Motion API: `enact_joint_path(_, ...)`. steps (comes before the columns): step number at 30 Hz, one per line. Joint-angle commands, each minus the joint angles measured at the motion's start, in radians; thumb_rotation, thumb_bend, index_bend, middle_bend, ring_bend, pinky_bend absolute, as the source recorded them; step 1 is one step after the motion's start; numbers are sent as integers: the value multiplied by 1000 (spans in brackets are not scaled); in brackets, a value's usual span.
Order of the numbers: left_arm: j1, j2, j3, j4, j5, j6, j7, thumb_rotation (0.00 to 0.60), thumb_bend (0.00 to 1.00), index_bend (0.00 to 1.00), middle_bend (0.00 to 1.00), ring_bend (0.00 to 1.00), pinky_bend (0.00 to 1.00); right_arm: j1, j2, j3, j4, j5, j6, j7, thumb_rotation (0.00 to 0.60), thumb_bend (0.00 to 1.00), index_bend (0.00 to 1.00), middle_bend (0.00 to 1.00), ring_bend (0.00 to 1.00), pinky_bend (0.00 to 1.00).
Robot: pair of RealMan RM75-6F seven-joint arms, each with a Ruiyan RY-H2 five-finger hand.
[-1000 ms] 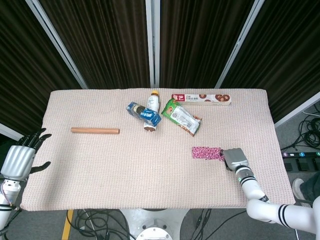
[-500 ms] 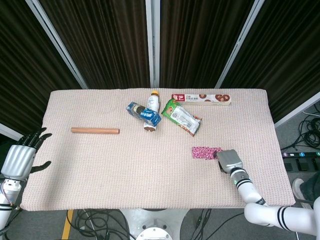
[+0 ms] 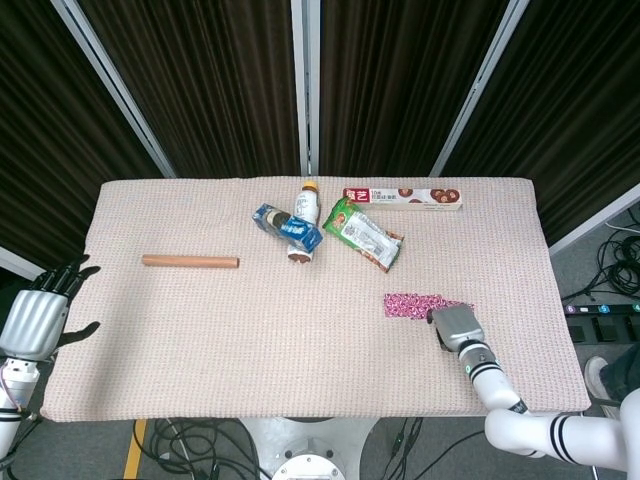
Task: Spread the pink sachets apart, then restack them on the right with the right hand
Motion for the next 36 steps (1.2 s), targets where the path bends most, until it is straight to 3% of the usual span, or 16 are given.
enact_joint_path(1, 0, 0, 0, 1, -1, 1, -1, 600, 93, 250, 220, 188, 291, 4, -4, 4, 7, 8, -2, -3, 600, 705, 328, 1000, 1000, 949)
enact_joint_path(36, 4, 16, -10, 11, -19, -1, -20, 600, 93, 250, 220, 188, 291, 78, -72, 43, 134, 104, -49, -59, 600, 706, 328, 1000, 1000, 949)
